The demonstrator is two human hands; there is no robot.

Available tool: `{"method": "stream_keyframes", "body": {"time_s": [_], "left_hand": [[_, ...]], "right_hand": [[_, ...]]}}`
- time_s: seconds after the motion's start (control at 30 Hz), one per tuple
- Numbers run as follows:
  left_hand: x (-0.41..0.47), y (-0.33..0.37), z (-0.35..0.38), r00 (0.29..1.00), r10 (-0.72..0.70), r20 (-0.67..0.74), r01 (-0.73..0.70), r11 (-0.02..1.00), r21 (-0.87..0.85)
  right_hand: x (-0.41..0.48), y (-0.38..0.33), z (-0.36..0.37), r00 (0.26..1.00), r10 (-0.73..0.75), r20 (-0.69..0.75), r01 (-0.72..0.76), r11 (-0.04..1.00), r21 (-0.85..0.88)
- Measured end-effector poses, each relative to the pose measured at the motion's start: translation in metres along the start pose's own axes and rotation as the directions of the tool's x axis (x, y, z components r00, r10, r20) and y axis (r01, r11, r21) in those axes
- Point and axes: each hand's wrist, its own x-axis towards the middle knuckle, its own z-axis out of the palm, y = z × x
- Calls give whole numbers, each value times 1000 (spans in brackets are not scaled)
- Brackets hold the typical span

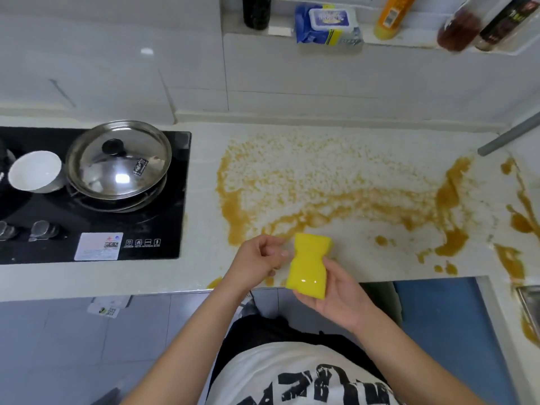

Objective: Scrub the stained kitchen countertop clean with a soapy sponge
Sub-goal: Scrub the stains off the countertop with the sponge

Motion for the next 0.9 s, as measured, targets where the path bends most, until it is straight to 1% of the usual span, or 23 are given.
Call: {"method": "stream_keyframes", "body": {"time_s": [0.07, 0.2, 0.27, 0.37, 0.43, 0.53, 0.63, 0.7, 0.8, 0.87, 0.9], "left_hand": [[-13, -7, -2, 997, -43, -60, 41, 999, -33], [-45, -22, -17, 976, -130, -174, 134, 991, 13], [-64, -26, -26, 965, -147, -219, 163, 985, 60], [-88, -32, -41, 940, -173, -293, 200, 978, 64], [-108, -39, -51, 913, -187, -363, 228, 971, 72], [-128, -51, -62, 889, -210, -406, 275, 955, 109], [-133, -58, -69, 888, -215, -406, 299, 941, 156], [-128, -58, -75, 891, -211, -403, 312, 928, 204], [-112, -64, -82, 907, -163, -389, 306, 889, 341], [-98, -71, -92, 923, -113, -368, 298, 814, 499], [-92, -73, -95, 934, -96, -345, 289, 768, 571]], "right_hand": [[0, 2, -16, 993, -28, -111, 35, 998, 58], [2, 9, -49, 957, -78, -279, 113, 987, 114], [7, 10, -71, 912, -145, -383, 177, 983, 49], [27, -1, -97, 793, -292, -535, 274, 955, -114], [39, -2, -105, 730, -368, -575, 303, 929, -210], [46, -14, -108, 623, -489, -610, 328, 872, -365], [45, -28, -118, 476, -641, -602, 294, 761, -578], [43, -32, -127, 410, -698, -587, 196, 696, -691], [45, -28, -136, 367, -736, -569, 29, 621, -784], [55, -16, -132, 354, -770, -531, -18, 562, -827], [59, -9, -127, 360, -786, -502, -37, 526, -850]]}}
